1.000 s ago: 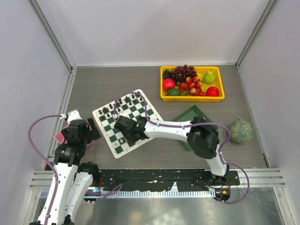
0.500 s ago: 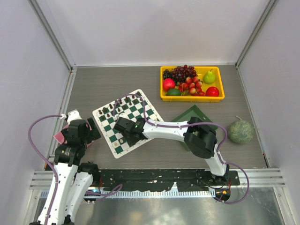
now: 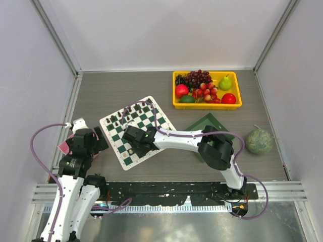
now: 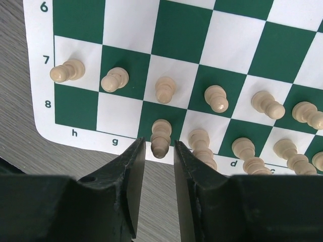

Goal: Set up the chess pieces on the board

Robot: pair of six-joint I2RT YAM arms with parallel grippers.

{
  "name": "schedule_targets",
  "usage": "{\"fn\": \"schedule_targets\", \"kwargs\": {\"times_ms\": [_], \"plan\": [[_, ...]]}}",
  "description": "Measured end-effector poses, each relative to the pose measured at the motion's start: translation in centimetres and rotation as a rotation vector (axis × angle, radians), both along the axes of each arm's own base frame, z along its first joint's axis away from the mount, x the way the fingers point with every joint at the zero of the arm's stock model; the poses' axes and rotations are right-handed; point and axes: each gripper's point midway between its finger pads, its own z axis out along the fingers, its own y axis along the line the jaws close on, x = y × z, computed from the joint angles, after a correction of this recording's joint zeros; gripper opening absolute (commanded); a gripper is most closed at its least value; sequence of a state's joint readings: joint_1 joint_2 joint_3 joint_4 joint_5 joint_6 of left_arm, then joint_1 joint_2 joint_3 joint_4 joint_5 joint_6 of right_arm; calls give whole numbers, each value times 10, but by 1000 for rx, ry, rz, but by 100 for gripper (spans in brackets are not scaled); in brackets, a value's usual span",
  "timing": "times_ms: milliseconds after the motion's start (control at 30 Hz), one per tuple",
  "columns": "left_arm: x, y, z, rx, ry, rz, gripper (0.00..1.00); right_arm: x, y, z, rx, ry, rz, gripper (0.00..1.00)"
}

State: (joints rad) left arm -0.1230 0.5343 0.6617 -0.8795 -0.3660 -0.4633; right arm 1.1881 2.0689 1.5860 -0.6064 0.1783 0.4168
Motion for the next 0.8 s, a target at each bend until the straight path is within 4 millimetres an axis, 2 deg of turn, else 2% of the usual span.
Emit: {"fn": "schedule_targets", "kwargs": {"times_ms": [167,267,367,500,600,667,733,800], "plan": [[0,0,0,-1,-3,0,99,-1,1,2,7,2,12,41],[0,0,0,0,-3,0,99,-1,2,14,26,-7,23,44],[0,0,0,-1,-3,0,99,0,3,40,72,-33,28,47],[0,0,0,-1,-3,0,99,7,-2,95,175,-106,14,50],[0,0,0,-1,-3,0,99,10,-19,134,251,-154,-6,50],[0,0,0,-1,-3,0,99,17,-38,148,279,-175,-37,50],[0,0,1,-1,-4,0,99,27,-58,152,285,-190,-79,50],[1,0,1,-3,-6,-2,99,39,-86,145,267,-196,-141,50]]}}
